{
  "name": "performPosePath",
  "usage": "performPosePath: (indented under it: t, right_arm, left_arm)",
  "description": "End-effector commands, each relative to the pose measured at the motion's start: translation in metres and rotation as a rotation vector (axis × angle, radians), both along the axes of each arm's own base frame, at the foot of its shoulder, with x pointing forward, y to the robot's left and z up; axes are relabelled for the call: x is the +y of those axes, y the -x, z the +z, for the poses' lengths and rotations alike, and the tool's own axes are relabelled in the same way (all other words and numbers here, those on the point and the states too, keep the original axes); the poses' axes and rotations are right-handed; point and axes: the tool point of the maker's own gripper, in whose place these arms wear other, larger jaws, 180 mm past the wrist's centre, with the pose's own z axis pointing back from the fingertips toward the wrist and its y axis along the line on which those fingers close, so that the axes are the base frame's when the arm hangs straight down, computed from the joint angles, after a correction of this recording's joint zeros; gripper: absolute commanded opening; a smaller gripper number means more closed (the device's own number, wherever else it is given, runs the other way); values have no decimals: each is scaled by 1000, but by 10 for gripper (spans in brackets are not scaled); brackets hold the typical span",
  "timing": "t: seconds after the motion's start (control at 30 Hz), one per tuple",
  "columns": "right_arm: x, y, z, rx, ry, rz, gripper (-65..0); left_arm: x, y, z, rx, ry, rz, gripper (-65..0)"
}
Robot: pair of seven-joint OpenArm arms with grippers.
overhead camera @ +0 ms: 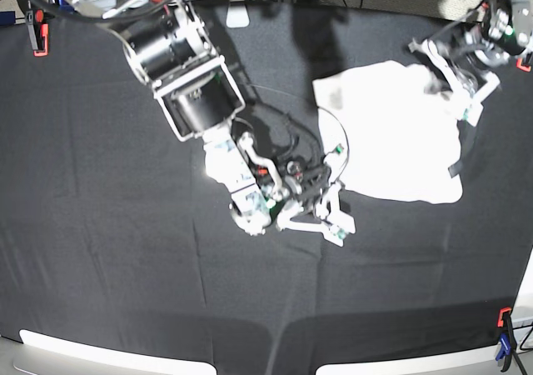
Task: Layout the t-shirt on the table in an organized manner, then fold the t-shirt properly
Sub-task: 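Grasp the folded shirt with both grippers, fold it once more and flatten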
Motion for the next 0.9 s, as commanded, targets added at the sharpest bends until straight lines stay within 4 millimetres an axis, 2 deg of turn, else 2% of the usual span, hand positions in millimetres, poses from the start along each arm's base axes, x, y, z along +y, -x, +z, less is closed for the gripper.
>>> performPosePath:
  t: [0.0, 0.13, 0.23, 0.43, 0.57, 0.63, 0.73, 0.8, 0.87]
  right_arm:
    - [14, -8, 27, -60, -71, 16, -650]
    - [9, 8, 42, -129, -115, 23, -650]
    - [5, 29, 45, -163, -112, 53, -650]
    - [11, 93, 23, -125, -89, 153, -650]
    - [26, 133, 22, -105, -121, 216, -650]
    - [31, 146, 24, -122, -116, 242, -650]
    - [27, 144, 29, -164, -94, 215, -650]
    - [20, 131, 34, -187, -93, 164, -650]
    - [11, 113, 42, -208, -107, 96, -650]
  left_arm:
    - [37, 5, -13, 77, -139, 62, -650]
    - [54, -19, -24, 57, -137, 112, -650]
    - [58, -46, -21, 4, -113, 139, -650]
    - [50, -97, 12, -169, -41, 138, -650]
    - [36, -114, 31, -266, 21, 83, -650]
    - [34, -118, 38, -305, 30, 75, -650]
    - [36, -119, 40, -303, 24, 74, -650]
    - [37, -116, 41, -286, 39, 86, -650]
    - [37, -113, 52, -307, 72, 105, -650]
